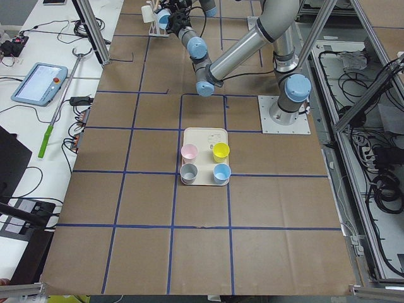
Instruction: Transfer IKEA cup to right arm and place on rack
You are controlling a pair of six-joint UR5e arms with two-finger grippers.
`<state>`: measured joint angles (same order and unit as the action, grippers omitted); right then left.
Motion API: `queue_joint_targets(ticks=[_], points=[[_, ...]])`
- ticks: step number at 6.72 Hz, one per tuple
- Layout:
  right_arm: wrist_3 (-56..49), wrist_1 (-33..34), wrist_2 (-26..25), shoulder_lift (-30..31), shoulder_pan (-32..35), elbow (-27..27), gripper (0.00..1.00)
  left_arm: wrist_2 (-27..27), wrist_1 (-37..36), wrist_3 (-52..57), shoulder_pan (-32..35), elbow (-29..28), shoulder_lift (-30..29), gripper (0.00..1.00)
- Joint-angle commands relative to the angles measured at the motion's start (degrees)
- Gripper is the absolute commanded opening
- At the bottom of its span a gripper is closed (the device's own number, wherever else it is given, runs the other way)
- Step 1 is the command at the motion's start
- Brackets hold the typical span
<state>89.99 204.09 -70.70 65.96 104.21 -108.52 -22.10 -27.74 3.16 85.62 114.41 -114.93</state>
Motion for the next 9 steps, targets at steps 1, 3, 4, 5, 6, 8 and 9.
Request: queue_joint_targets(ticks=[1, 3, 4, 5, 6, 8, 9], points=[[-0.17, -0.01, 0.04, -0.12, 0.03, -0.11, 0.43, -1.97, -0.04, -1.13, 0.08, -0.68, -0.21, 0.54], [-0.17, -0.01, 0.04, -0.12, 0.03, -0.11, 0.41, -2.16, -0.04, -2.90, 0.08, -0.68, -0.12, 0.68], [-0.17, -0.01, 0.04, -0.21, 0.03, -0.02, 0.40, -2.16, -0.04, -2.90, 0.08, -0.68, -0.12, 0.77], [-0.26, -0.01, 0.13, -0.21, 0.03, 0.07, 0.39, -1.99, -0.04, -3.25, 0.08, -0.68, 0.23, 0.88], [-0.34, -0.01, 3.00, -0.30, -0.15, 0.15, 0.36, -0.85, -0.04, -4.03, -0.62, 0.02, 1.01, 0.94], [-0.43, -0.01, 4.17, -0.13, -1.81, 0.16, 0.36, 11.12, -0.21, -4.74, -9.00, 0.37, 1.02, 0.98], [-0.52, 0.08, 4.43, -0.12, -3.65, 0.16, 0.36, 16.77, -0.91, -4.92, -13.76, 0.29, 0.15, 0.97]])
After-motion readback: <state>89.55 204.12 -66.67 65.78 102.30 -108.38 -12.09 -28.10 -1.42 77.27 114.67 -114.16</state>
